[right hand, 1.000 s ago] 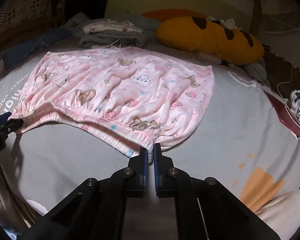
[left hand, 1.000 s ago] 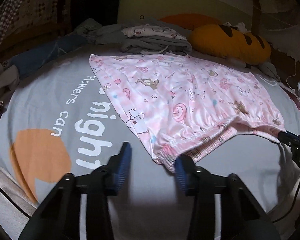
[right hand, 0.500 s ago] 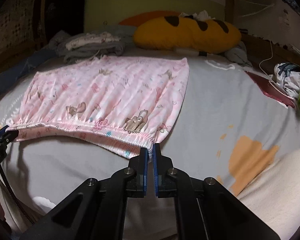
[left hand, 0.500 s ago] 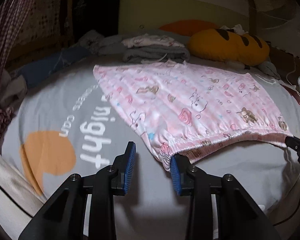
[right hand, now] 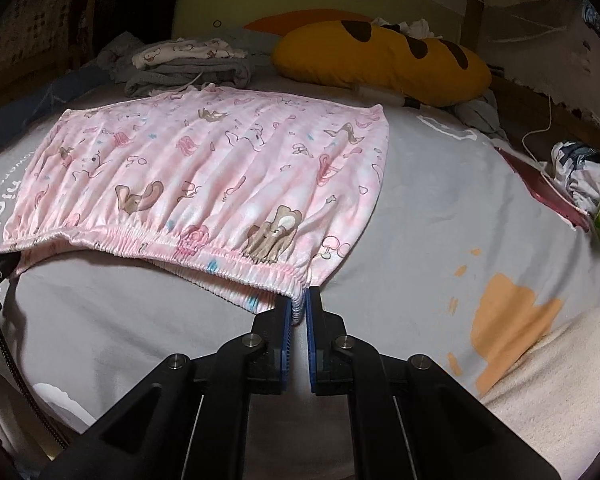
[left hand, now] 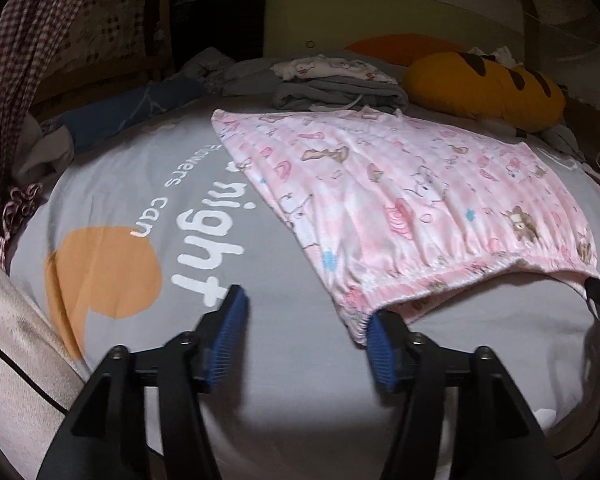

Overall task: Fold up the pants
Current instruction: 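Grasp the pants waistband with the right tool and lay it flat, then open the right tool and move it to the pants leg cuff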

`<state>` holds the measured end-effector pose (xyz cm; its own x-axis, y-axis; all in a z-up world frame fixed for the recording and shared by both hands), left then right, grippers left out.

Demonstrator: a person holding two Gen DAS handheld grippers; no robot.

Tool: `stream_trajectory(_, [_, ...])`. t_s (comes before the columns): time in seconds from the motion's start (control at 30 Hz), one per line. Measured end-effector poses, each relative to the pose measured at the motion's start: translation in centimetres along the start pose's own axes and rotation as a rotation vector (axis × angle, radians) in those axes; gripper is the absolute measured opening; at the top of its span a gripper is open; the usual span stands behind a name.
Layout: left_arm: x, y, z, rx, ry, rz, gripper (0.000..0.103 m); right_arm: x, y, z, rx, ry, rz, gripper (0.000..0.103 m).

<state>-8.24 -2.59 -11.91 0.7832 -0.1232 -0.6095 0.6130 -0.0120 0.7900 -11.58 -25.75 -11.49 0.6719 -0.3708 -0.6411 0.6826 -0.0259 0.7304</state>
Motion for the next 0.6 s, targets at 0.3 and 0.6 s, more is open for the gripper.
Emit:
stream_trajectory(0.3, [-0.6, 0.2, -0.4, -0.009, -0.034, -0.002, 0.073, -0.5, -0.1, 0.6, 0.049, 0.059, -0.01, 0.006])
stream_trajectory(0.6, [-3.0, 1.2, 0.5, 0.014, -0.116, 0.059, 0.073, -4.2, 0.2, 0.3, -0.003, 0.041, 0.086, 0.007])
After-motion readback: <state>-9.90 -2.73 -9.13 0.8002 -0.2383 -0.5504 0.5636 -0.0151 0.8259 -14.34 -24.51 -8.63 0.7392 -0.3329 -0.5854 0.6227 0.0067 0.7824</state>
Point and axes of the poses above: each gripper's, at about its wrist camera, not at the fingertips, and x roughly the way its jaws point, z to its right, y to its top, the point moved 5 cm from there along x, roughly the way its jaws point, and after that the axes turned 7 degrees about -y, right-handed, at the moved point
